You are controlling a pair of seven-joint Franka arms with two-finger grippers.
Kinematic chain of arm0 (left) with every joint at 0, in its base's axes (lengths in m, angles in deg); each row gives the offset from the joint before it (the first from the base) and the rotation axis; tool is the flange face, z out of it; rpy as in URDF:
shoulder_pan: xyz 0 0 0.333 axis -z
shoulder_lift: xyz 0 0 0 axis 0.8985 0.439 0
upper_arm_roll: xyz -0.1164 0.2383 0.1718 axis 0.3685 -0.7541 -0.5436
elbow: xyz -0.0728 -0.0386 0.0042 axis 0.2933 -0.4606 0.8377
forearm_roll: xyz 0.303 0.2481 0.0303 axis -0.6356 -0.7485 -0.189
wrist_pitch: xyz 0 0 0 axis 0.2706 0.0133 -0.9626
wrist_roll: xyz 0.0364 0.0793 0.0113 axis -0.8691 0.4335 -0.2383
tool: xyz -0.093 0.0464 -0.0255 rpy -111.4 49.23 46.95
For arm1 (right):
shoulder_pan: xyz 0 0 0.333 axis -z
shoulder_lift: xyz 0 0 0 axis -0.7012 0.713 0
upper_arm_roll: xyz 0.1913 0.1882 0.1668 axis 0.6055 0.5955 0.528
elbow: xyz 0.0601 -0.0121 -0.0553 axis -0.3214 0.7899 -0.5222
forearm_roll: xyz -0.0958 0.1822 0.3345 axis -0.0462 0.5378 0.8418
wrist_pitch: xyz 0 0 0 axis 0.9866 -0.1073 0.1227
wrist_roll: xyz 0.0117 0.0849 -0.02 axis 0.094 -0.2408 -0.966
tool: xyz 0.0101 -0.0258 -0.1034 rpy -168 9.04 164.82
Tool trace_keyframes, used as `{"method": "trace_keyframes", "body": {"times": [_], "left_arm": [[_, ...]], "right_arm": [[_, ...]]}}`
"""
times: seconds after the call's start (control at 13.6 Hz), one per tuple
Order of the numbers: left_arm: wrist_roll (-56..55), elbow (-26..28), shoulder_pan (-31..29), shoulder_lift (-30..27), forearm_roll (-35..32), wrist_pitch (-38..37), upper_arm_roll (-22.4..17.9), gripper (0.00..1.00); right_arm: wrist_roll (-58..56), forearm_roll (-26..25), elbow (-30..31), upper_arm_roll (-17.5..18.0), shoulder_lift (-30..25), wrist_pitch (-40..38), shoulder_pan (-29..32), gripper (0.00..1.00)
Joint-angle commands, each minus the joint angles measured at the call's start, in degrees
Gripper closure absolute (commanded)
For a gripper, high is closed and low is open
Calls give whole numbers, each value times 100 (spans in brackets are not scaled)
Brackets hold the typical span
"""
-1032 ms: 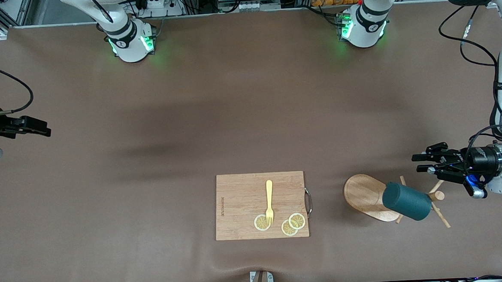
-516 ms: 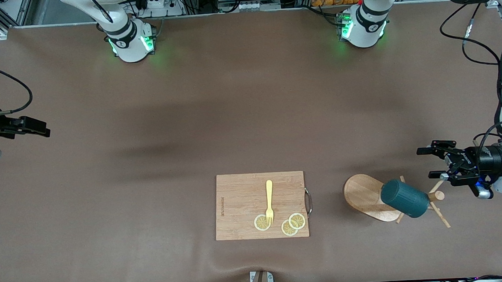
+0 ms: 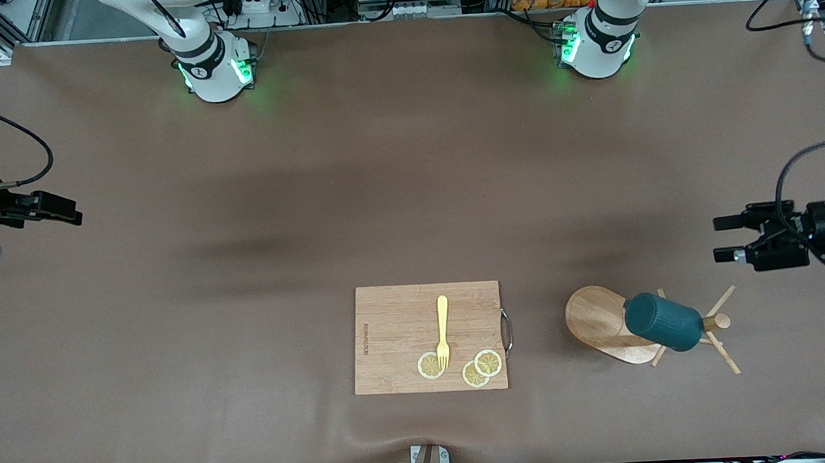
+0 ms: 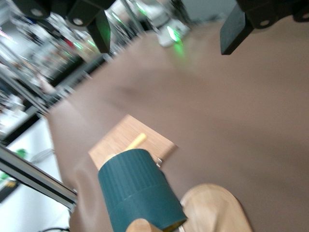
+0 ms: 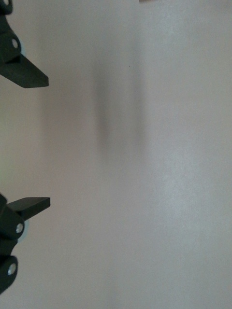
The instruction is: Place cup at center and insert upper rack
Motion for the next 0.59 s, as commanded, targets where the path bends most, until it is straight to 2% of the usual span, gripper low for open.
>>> {"method": "trace_keyframes", "body": {"times": [0.0, 0.29, 0.37, 0.52], "left_arm": [[251, 406, 324, -815, -1255, 318, 95, 0], [471, 686, 834, -1685, -2839, 389, 263, 0], [811, 818, 949, -1896, -3251, 389, 263, 0], [1410, 1117, 1073, -2257, -3632, 389, 263, 0]], "right_arm": [[9, 4, -126, 8, 62, -45, 17, 0], [0, 4, -134, 8, 62, -45, 26, 0], [-9, -5, -135, -1, 62, -45, 17, 0], [-17, -5, -161, -1, 62, -45, 26, 0]]}}
